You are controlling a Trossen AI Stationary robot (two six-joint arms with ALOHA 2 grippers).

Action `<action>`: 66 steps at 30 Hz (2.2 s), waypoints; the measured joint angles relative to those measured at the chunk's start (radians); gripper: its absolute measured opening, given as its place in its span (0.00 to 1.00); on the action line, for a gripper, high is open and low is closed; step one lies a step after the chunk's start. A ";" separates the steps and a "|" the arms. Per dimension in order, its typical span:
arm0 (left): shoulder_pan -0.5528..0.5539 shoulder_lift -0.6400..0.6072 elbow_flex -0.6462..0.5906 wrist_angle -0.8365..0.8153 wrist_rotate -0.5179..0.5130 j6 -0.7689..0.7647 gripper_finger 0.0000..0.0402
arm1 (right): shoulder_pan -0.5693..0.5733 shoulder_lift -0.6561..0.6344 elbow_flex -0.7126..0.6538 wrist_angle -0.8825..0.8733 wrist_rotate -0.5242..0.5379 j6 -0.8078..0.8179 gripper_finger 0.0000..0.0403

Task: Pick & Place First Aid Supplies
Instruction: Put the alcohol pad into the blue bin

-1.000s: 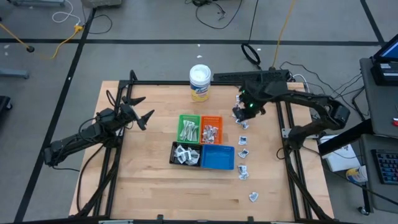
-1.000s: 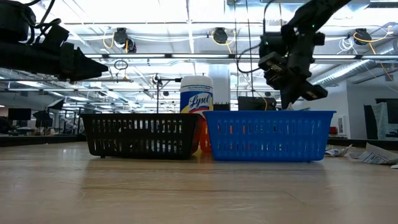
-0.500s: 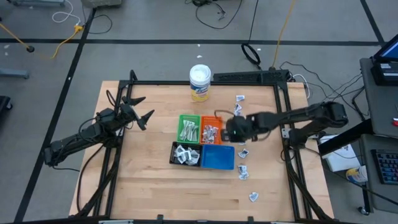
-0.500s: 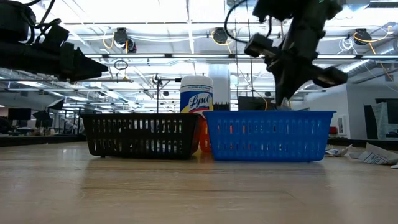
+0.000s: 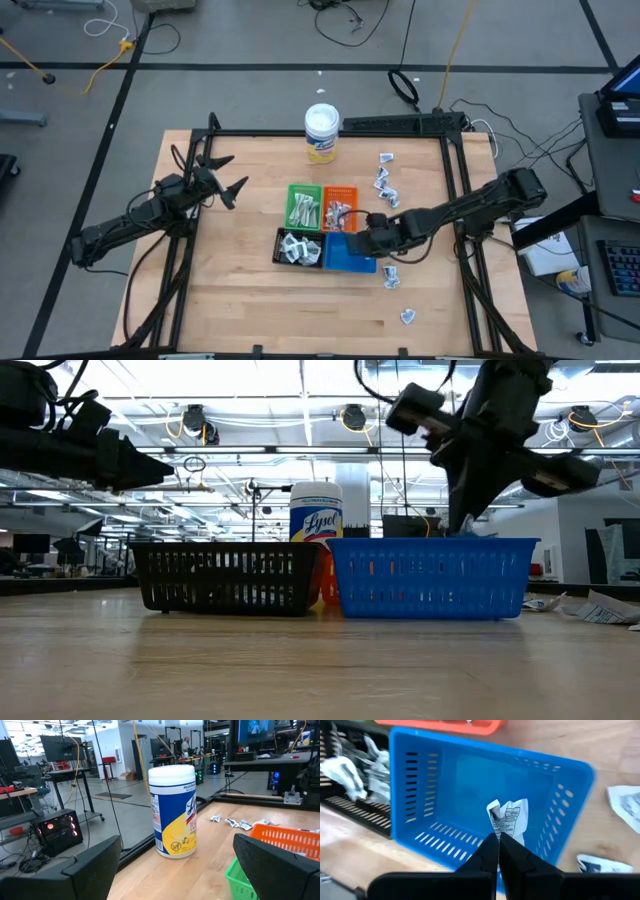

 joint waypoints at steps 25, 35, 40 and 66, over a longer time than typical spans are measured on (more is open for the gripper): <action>0.000 0.000 0.000 0.000 0.000 0.000 0.98 | -0.024 0.263 0.165 0.002 -0.034 -0.161 0.22; 0.000 0.000 0.000 0.000 0.000 0.000 0.98 | -0.064 0.203 0.166 -0.072 -0.070 -0.454 0.38; 0.000 0.000 0.000 0.001 0.000 0.000 0.98 | -0.092 0.192 0.167 -0.070 -0.203 -0.727 0.35; 0.000 0.000 0.000 0.001 0.000 0.000 0.98 | -0.365 0.070 0.165 -0.227 -0.270 -1.512 0.29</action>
